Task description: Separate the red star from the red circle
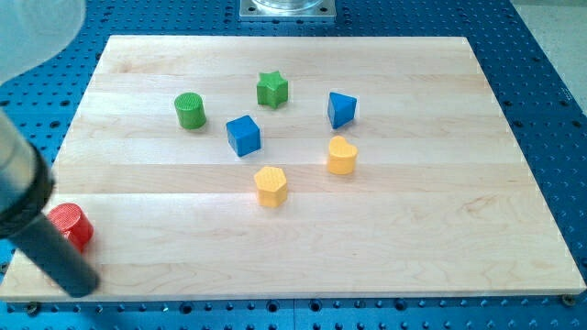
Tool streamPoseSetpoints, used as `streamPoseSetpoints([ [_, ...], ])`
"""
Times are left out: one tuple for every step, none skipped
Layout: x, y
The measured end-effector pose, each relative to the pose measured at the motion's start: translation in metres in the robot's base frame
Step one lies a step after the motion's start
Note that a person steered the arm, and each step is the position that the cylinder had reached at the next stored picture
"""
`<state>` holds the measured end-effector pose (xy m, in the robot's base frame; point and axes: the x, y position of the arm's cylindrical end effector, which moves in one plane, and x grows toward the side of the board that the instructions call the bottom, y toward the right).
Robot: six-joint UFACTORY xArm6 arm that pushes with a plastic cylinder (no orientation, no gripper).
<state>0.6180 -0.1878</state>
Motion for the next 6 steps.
streamPoseSetpoints([
  [-0.031,0.079],
  [-0.076,0.074],
  [-0.102,0.008],
  [-0.119,-0.080],
  [-0.095,-0.115],
  [-0.026,-0.065],
])
